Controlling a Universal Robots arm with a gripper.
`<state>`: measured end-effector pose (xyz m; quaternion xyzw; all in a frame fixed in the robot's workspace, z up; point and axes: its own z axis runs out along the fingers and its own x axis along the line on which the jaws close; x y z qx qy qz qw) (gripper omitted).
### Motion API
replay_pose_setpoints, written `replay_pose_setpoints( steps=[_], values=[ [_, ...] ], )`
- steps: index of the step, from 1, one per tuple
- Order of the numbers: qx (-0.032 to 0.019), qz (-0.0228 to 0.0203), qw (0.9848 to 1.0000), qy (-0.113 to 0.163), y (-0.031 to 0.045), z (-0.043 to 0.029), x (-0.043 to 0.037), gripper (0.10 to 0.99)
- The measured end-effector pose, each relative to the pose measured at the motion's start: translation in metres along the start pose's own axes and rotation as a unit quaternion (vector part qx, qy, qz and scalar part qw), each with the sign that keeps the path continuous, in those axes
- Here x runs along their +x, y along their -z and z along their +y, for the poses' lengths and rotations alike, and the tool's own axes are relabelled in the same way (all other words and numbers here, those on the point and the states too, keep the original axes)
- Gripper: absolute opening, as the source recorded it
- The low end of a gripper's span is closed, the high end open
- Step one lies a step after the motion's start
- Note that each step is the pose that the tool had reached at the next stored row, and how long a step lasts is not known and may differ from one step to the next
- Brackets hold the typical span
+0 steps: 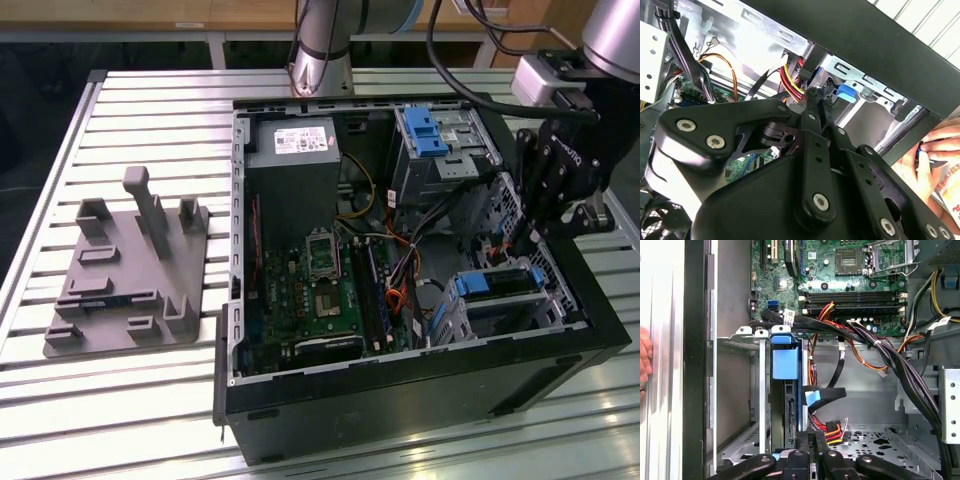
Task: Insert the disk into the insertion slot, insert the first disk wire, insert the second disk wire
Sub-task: 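Insert the first disk wire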
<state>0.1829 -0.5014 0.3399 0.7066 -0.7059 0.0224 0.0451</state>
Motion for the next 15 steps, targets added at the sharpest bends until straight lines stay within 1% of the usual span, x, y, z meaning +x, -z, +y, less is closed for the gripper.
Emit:
replay_pose_setpoints(
  steps=[2,3,4,6,7,10,15],
  values=[
    [0.0,0.0021,1.0,0.0,0.0003,0.0,-0.0031,0.165],
    [0.0,0.0023,1.0,0.0,0.0004,0.0,-0.0052,0.165],
    [0.0,0.0023,1.0,0.0,0.0006,0.0002,-0.0064,0.165],
    [0.0008,0.002,1.0,0.0,0.0005,0.0013,-0.0065,0.165],
    [0.0018,0.001,1.0,0.0,0.0006,0.0022,-0.0064,0.165],
    [0.0031,-0.0047,1.0,0.0,0.0003,0.0033,-0.0056,0.165],
    [0.0032,-0.0177,0.9998,0.0,-0.0002,0.0034,0.0004,0.165]
  ],
)
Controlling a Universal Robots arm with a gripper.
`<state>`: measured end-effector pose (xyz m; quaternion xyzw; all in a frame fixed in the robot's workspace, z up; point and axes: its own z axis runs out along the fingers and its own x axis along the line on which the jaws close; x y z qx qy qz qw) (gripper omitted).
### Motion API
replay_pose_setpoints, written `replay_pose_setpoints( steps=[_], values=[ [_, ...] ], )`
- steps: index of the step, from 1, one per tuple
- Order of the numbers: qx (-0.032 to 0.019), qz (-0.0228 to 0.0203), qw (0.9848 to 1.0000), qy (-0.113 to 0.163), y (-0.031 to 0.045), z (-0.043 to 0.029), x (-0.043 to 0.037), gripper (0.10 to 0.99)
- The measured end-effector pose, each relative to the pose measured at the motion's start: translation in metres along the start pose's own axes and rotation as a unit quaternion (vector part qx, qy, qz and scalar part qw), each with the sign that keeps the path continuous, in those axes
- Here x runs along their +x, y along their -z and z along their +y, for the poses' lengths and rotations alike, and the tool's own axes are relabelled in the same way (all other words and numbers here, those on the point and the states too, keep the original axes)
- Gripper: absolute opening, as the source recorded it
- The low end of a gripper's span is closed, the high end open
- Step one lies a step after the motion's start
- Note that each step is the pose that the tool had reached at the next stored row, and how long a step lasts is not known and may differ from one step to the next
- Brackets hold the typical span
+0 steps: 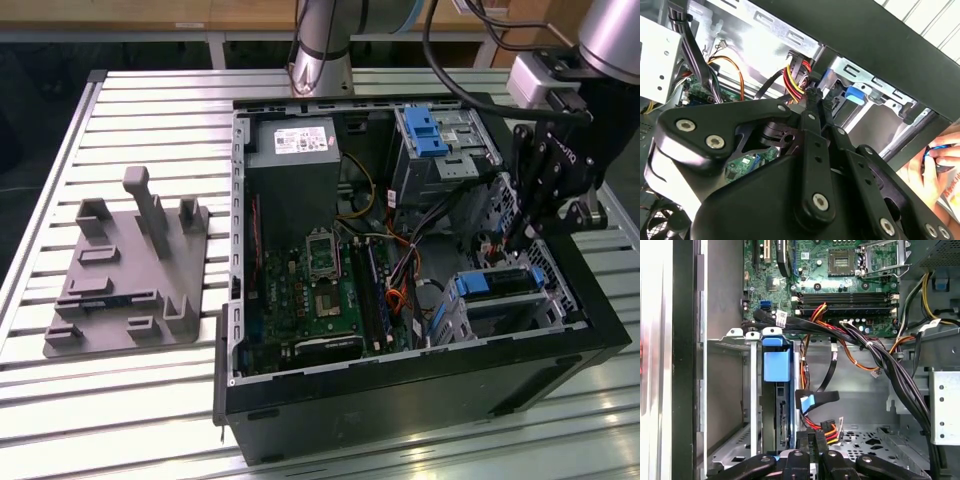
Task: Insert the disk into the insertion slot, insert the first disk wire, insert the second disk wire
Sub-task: 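Insert the first disk wire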
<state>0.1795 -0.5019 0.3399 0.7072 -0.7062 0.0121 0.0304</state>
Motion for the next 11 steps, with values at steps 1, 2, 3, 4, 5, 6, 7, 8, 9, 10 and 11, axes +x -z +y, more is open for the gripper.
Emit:
replay_pose_setpoints(
  steps=[1,2,3,4,5,6,7,8,9,10,11],
  values=[
    [0.0,-0.0022,1.0,0.0,-0.0001,0.0,0.0017,0.165],
    [0.0,-0.005,1.0,0.0,-0.0002,0.0,0.0037,0.165],
    [0.0,-0.007,1.0,0.0,-0.0003,0.0,0.0054,0.165],
    [0.0,-0.0092,1.0,0.0,-0.0005,0.0001,0.0068,0.165],
    [0.0001,-0.0111,0.9999,0.0,-0.0004,0.0006,0.0079,0.165],
    [0.0002,-0.0132,0.9999,0.0,-0.0005,0.0014,0.0087,0.165],
    [0.0005,-0.0157,0.9999,0.0,-0.0006,0.0024,0.0097,0.165],
    [0.0008,-0.0182,0.9998,0.0,-0.0007,0.0035,0.0106,0.165],
    [0.0009,-0.0197,0.9998,0.0,-0.0008,0.0046,0.0116,0.165],
    [0.001,-0.0204,0.9998,0.0,-0.0009,0.0053,0.0125,0.165],
    [0.001,-0.0204,0.9998,0.0,-0.0009,0.0054,0.0132,0.165]
  ],
)
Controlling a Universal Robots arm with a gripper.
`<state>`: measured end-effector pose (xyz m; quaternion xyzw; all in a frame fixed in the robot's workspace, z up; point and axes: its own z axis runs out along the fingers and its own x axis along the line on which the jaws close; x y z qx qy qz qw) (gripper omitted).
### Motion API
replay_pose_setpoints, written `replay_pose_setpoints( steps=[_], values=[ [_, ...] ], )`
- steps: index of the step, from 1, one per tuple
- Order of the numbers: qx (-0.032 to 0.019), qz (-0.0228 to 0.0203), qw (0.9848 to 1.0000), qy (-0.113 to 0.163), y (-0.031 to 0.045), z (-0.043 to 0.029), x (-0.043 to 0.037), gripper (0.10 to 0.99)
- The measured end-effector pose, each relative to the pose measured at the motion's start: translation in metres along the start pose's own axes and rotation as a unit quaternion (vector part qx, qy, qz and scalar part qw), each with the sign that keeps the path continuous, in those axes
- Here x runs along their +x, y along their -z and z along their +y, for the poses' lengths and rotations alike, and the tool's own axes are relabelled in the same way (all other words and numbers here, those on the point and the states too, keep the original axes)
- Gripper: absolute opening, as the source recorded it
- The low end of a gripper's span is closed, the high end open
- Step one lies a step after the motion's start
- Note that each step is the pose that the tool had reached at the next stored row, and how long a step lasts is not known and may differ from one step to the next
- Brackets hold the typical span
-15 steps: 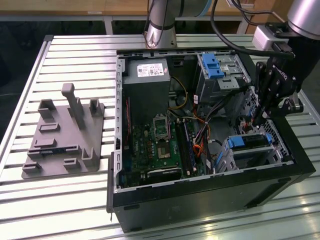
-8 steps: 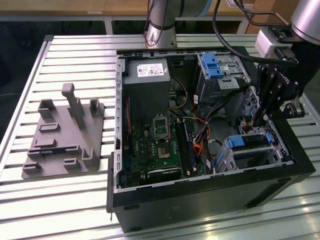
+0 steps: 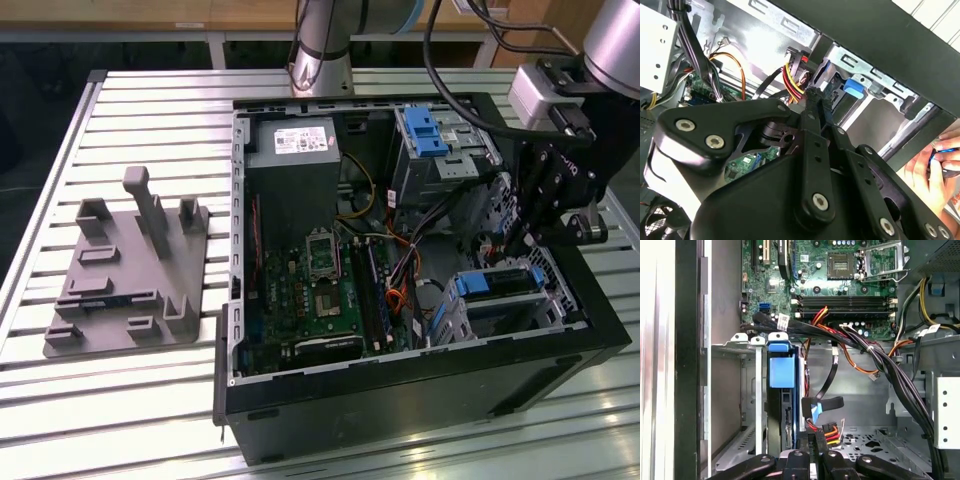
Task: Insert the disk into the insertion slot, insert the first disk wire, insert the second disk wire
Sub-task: 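Insert the first disk wire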
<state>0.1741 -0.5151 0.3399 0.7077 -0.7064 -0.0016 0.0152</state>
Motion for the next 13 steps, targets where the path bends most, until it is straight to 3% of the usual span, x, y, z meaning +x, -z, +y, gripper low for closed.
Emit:
replay_pose_setpoints(
  steps=[13],
  values=[
    [0.0,0.0,1.0,0.0,-0.0001,0.0,0.0025,0.165]
  ],
)
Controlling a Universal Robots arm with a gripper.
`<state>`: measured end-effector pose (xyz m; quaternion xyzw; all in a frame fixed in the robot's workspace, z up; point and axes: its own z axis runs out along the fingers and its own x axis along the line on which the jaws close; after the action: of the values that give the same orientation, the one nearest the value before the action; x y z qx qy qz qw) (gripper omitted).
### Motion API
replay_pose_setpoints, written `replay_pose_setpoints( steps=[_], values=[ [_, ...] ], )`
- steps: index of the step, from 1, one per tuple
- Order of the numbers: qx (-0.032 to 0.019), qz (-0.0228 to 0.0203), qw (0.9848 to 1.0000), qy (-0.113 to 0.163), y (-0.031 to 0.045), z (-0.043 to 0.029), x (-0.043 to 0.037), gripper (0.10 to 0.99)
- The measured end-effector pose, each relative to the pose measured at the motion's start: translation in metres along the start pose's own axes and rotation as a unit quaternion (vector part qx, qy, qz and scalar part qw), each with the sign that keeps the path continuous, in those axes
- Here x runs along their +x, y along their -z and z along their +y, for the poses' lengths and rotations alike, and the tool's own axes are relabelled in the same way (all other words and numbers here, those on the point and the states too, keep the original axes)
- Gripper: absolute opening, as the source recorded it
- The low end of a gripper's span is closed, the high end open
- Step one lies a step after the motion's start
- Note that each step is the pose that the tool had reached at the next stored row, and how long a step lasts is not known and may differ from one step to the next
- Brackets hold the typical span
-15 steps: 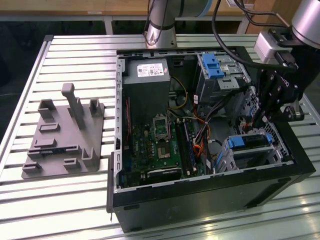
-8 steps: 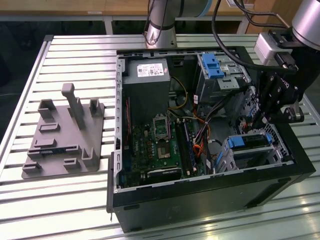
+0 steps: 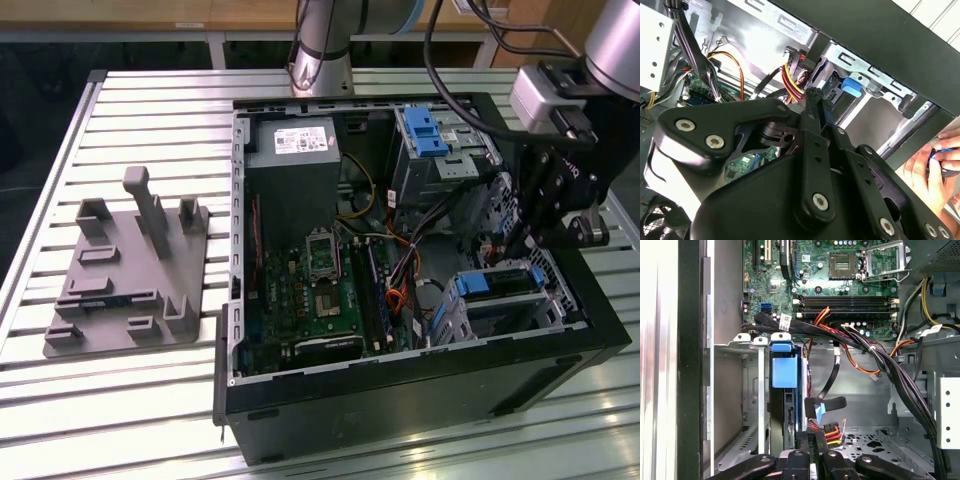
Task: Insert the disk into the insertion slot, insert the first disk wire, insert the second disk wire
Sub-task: 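Insert the first disk wire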
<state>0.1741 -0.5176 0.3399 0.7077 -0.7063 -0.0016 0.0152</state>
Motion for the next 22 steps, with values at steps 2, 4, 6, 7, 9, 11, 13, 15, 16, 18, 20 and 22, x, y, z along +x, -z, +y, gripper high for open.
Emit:
replay_pose_setpoints(
  steps=[2,4,6,7,9,11,13,15,16,18,20,22],
  values=[
    [0.0,0.0,1.0,0.0,-0.0001,0.0,0.0019,0.165],
    [0.0,0.0,1.0,0.0,-0.0001,-0.0001,0.0036,0.165],
    [0.0,0.0,1.0,0.0,-0.0001,-0.0003,0.0051,0.165],
    [0.0,0.0,1.0,0.0,-0.0001,-0.0004,0.0057,0.165],
    [0.0,0.0,1.0,0.0,-0.0001,-0.0007,0.0068,0.165],
    [0.0,0.0,1.0,0.0,-0.0001,-0.0008,0.0079,0.165],
    [0.0,0.0,1.0,0.0,-0.0001,-0.0009,0.0085,0.165],
    [0.0,0.0,1.0,0.0,-0.0002,-0.0009,0.0091,0.165],
    [0.0,0.0,1.0,0.0,-0.0002,-0.0009,0.0095,0.165],
    [0.0,0.0,1.0,0.0,-0.0003,-0.0009,0.01,0.165],
    [0.0,0.0,1.0,0.0,-0.0003,-0.0009,0.0104,0.165],
    [0.0,-0.0001,1.0,0.0,-0.0004,-0.0009,0.0107,0.165]
  ],
)
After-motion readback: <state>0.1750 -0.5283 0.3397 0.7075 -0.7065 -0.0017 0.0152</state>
